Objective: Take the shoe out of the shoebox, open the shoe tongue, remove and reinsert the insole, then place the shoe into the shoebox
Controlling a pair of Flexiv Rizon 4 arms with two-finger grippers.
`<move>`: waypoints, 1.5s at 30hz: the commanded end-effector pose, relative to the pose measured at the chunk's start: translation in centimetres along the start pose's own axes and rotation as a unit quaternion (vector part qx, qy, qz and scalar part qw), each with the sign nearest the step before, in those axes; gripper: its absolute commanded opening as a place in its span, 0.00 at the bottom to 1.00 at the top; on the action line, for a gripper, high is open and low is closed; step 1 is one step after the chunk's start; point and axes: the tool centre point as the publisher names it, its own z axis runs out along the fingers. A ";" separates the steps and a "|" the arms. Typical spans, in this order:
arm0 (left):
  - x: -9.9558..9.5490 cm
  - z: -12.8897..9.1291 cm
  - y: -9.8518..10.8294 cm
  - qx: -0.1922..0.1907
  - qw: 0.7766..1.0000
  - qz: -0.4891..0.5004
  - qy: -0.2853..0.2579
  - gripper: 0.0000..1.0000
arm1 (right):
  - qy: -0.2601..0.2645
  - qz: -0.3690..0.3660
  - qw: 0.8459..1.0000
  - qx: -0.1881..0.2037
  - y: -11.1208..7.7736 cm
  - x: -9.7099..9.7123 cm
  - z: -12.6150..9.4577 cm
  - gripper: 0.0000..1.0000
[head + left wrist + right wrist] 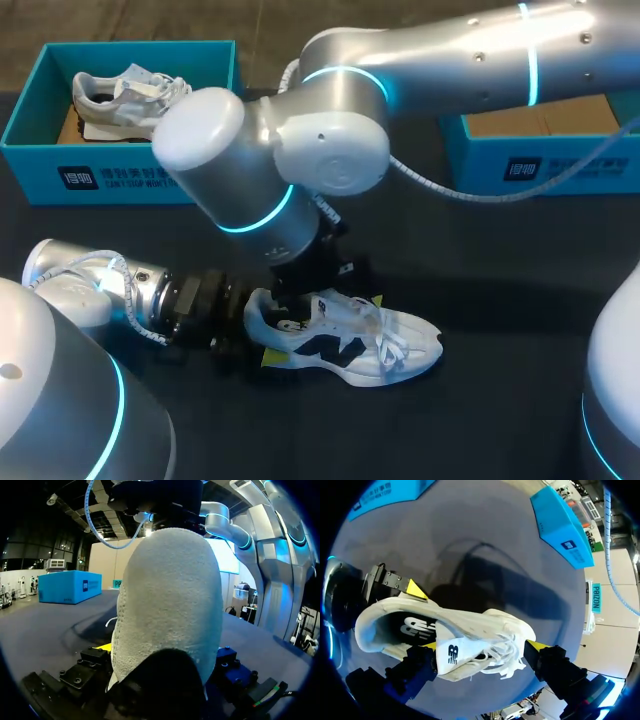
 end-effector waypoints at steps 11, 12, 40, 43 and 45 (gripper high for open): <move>0.0 0.0 0.3 0.000 1.000 0.000 -0.002 0.00 | 0.048 0.180 0.982 0.002 -0.8 -1.2 -0.1 0.92; 0.0 0.0 0.3 0.000 1.000 0.000 -0.002 0.00 | 0.049 0.180 0.982 0.002 -0.9 -1.2 -0.2 0.83; 0.0 0.0 0.3 0.000 1.000 0.000 -0.002 0.00 | 0.161 0.169 0.972 0.022 -2.6 -2.8 -0.7 0.00; 0.0 0.0 0.3 0.000 1.000 0.000 -0.002 0.00 | 0.195 0.159 0.968 0.019 -2.8 -3.8 -0.3 0.00; 0.0 0.0 0.3 0.000 1.000 0.000 -0.002 0.00 | 0.231 0.152 0.961 0.015 -2.9 -4.6 0.3 0.00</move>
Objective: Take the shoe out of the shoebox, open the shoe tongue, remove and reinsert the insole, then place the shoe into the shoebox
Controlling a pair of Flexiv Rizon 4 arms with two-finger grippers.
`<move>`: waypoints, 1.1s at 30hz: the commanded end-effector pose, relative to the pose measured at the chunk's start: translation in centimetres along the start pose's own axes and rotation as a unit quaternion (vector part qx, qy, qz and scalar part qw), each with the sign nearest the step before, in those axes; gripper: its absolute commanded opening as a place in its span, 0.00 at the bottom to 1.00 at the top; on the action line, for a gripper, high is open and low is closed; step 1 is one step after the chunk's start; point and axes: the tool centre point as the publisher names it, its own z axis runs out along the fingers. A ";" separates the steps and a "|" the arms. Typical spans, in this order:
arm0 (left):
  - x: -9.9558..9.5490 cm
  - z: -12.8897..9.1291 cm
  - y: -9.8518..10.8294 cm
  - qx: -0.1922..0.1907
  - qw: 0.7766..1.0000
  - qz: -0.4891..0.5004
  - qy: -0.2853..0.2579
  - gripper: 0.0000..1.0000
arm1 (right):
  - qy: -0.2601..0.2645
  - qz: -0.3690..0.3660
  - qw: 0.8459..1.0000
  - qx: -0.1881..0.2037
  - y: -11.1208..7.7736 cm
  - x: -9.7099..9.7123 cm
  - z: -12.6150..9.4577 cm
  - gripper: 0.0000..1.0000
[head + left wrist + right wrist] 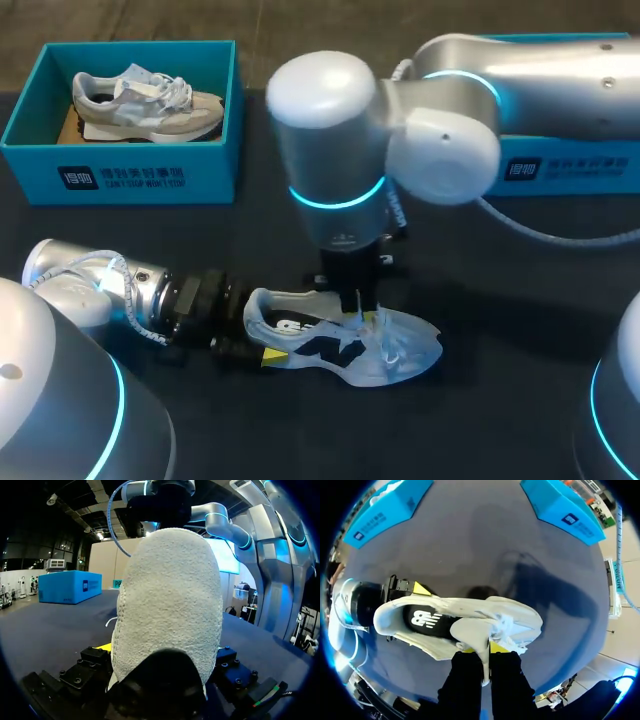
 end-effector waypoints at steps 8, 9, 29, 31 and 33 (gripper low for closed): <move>0.0 0.0 0.3 0.000 1.000 0.000 -0.002 0.00 | 0.196 0.071 0.978 -0.008 -0.2 -5.7 2.0 0.00; 0.0 0.0 0.3 0.000 1.000 0.000 -0.002 0.00 | 0.210 0.070 0.975 -0.010 -0.2 -6.0 2.2 0.00; 0.0 0.0 0.3 0.000 1.000 0.000 -0.002 0.00 | 0.296 0.068 0.953 -0.010 -0.2 -8.1 4.2 0.49; 0.0 0.0 0.3 0.000 1.000 0.000 -0.002 0.00 | 0.295 0.069 0.953 -0.010 -0.5 -8.2 3.9 0.64; 0.0 0.0 0.3 0.000 1.000 0.000 -0.002 0.00 | 0.292 0.069 0.954 -0.012 -0.7 -8.4 3.4 0.67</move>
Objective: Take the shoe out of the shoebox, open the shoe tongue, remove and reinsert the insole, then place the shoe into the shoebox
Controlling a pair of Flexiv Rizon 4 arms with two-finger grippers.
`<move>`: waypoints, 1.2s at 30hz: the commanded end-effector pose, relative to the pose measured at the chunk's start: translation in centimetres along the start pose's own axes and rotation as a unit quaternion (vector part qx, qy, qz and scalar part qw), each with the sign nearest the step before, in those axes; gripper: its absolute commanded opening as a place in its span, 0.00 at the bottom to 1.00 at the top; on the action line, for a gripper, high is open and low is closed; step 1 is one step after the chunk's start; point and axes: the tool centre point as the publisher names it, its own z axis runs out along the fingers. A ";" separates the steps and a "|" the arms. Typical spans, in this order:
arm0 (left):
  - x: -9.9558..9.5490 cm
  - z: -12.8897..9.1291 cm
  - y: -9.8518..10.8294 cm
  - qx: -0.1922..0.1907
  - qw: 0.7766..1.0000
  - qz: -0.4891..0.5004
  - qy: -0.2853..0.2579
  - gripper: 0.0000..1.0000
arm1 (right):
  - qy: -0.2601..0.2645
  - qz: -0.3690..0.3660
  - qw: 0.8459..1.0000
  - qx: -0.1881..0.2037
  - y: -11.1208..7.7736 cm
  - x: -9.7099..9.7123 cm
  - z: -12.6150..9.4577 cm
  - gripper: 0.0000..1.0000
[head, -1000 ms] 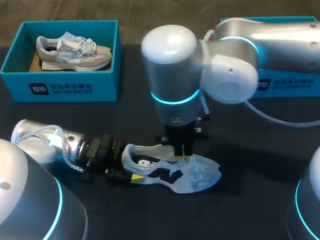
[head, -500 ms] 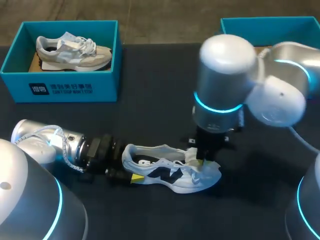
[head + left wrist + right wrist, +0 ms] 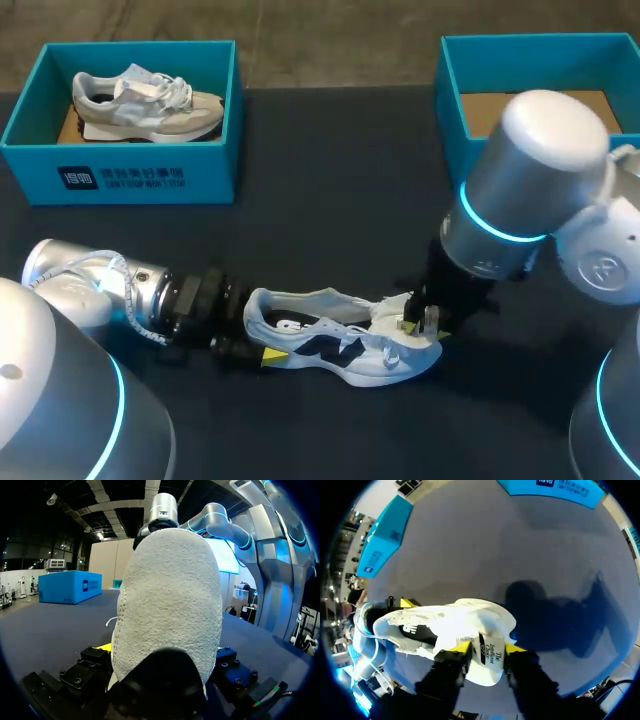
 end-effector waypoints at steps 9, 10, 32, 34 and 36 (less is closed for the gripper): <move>0.0 0.0 0.3 0.000 1.000 0.000 -0.001 0.00 | 0.077 -0.017 0.997 -0.012 -1.7 -0.5 -4.0 0.86; 0.0 0.0 0.3 0.000 1.000 0.000 -0.001 0.00 | 0.074 -0.020 0.997 -0.013 -1.8 -0.4 -4.4 0.85; 0.0 0.0 0.3 0.000 1.000 0.000 -0.001 0.00 | -0.150 -0.372 0.916 -0.008 -3.9 9.4 -13.6 0.00; 0.0 0.0 0.3 0.000 1.000 0.000 -0.001 0.00 | -0.177 -0.419 0.891 -0.005 -4.1 10.3 -13.6 0.00; 0.0 0.0 0.3 0.000 1.000 0.000 -0.001 0.00 | -0.185 -0.488 0.853 -0.013 -4.4 10.9 -13.5 0.00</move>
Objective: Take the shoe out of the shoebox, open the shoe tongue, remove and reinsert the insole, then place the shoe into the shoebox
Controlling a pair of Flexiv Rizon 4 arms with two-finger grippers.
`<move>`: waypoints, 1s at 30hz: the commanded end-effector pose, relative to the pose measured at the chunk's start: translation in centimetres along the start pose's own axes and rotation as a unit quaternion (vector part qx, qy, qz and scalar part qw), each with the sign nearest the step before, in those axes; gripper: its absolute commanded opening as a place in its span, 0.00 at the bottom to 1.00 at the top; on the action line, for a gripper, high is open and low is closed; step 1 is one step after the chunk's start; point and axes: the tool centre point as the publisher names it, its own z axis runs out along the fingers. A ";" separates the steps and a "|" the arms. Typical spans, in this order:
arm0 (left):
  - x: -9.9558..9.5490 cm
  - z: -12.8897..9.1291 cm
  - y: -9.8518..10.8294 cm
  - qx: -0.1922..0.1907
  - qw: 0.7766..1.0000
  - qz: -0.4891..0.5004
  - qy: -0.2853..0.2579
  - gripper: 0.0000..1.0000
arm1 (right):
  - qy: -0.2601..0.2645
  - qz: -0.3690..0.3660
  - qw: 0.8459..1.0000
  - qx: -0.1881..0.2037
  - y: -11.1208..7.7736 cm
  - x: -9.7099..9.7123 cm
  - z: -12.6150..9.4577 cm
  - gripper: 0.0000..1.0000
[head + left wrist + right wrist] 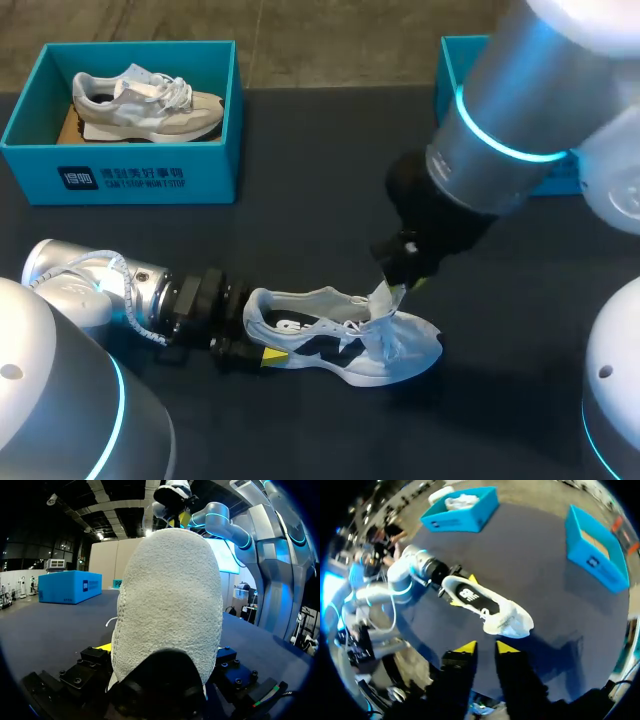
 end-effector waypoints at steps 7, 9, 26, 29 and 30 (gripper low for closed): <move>0.0 0.0 0.3 -0.001 1.000 0.000 -0.001 0.00 | -0.167 -0.317 0.933 0.042 1.5 3.8 1.2 0.00; 0.0 0.0 0.3 -0.001 1.000 0.000 -0.001 0.00 | -0.167 -0.317 0.933 0.042 1.5 3.8 1.2 0.00; 0.0 0.0 0.3 -0.001 1.000 0.000 -0.001 0.00 | -0.190 -0.370 0.909 0.026 2.4 3.9 3.1 0.00; 0.0 0.0 0.3 -0.001 1.000 0.000 -0.001 0.00 | -0.186 -0.383 0.904 0.025 3.0 4.1 4.0 0.00; 0.0 0.0 0.3 -0.001 1.000 0.000 -0.001 0.00 | -0.184 -0.386 0.904 0.025 3.3 4.1 4.4 0.00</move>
